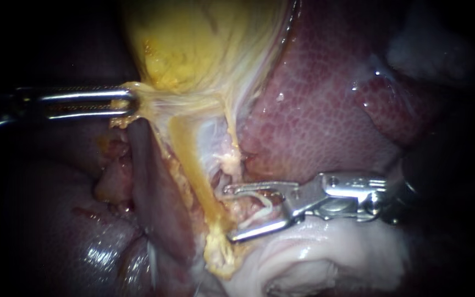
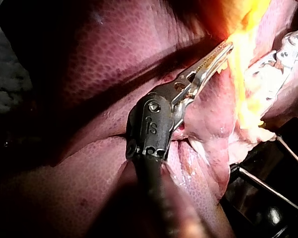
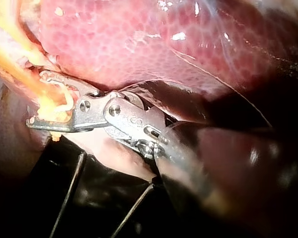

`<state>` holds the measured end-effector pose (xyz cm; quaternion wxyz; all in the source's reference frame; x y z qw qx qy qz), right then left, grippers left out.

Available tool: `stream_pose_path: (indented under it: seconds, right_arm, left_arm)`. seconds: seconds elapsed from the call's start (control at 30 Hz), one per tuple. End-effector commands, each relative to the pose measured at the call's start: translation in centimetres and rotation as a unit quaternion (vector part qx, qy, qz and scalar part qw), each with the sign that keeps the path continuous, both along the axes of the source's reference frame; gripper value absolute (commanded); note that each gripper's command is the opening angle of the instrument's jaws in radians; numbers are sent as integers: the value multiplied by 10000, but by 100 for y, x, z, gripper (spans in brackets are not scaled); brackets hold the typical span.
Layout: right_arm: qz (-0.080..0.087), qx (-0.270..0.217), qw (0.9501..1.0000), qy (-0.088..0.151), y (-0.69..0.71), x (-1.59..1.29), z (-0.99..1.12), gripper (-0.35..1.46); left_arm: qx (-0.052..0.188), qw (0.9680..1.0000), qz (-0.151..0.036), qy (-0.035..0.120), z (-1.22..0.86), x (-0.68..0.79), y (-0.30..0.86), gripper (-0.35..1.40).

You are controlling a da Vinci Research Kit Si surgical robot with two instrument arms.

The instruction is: Clipping first clip left tube

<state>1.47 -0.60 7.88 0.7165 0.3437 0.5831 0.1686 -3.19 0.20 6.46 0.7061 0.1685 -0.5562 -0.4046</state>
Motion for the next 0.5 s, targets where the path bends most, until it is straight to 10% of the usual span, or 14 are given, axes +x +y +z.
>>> stream_pose_path:
  seconds: [0.03,0.5]
  right_arm:
    - [10,18,10000,-12,0,1,3,60]
    - [-82,195,9998,53,-3,23,14,60]
  left_arm:
    - [-1,10000,-2,3,-2,0,0,-35]
    - [-8,10000,-16,13,-4,-7,-4,-35]
